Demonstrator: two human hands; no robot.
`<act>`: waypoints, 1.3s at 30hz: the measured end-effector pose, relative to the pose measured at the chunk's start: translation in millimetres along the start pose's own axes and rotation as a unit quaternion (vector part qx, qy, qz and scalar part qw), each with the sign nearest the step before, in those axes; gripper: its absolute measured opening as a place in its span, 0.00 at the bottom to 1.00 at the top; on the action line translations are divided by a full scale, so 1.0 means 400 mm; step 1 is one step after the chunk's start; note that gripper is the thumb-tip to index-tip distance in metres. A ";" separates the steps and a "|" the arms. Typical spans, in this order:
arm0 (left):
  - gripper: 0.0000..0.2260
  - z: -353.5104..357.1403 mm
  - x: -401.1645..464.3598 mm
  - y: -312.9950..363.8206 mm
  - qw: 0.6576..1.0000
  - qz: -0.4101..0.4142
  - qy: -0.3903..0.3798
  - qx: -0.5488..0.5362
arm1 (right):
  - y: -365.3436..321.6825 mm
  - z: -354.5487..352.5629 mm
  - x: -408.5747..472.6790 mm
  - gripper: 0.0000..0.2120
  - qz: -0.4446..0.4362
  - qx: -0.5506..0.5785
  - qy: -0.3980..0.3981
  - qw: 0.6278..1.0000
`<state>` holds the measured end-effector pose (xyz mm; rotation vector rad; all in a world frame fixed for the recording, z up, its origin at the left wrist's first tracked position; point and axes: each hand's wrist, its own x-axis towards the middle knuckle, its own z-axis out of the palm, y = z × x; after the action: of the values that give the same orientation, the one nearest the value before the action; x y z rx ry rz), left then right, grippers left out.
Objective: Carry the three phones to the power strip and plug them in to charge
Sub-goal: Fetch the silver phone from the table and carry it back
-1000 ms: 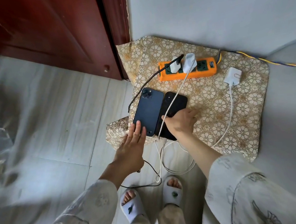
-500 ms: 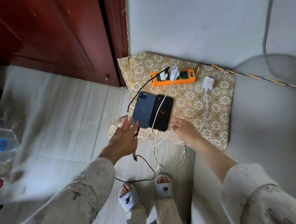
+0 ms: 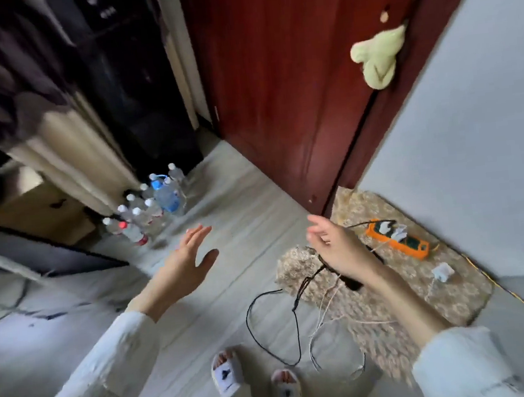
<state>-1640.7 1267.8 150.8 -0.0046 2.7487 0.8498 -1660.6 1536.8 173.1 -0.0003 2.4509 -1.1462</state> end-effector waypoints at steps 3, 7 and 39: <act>0.24 -0.128 -0.127 -0.061 0.993 -0.033 0.101 -0.044 | -0.169 0.020 0.005 0.21 -0.083 -0.060 -0.039 0.994; 0.22 -0.270 -0.326 -0.179 0.965 -0.096 0.227 -0.085 | -0.422 0.143 0.010 0.18 -0.173 -0.099 -0.076 0.977; 0.18 -0.786 -1.745 -1.430 0.558 -0.503 0.634 -0.181 | -1.739 2.139 -0.605 0.13 -0.496 -0.116 -0.590 0.627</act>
<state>-999.3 567.6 258.6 -2.9125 2.3679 1.1351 -1238.2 496.8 291.7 -1.7484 1.1730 -0.6512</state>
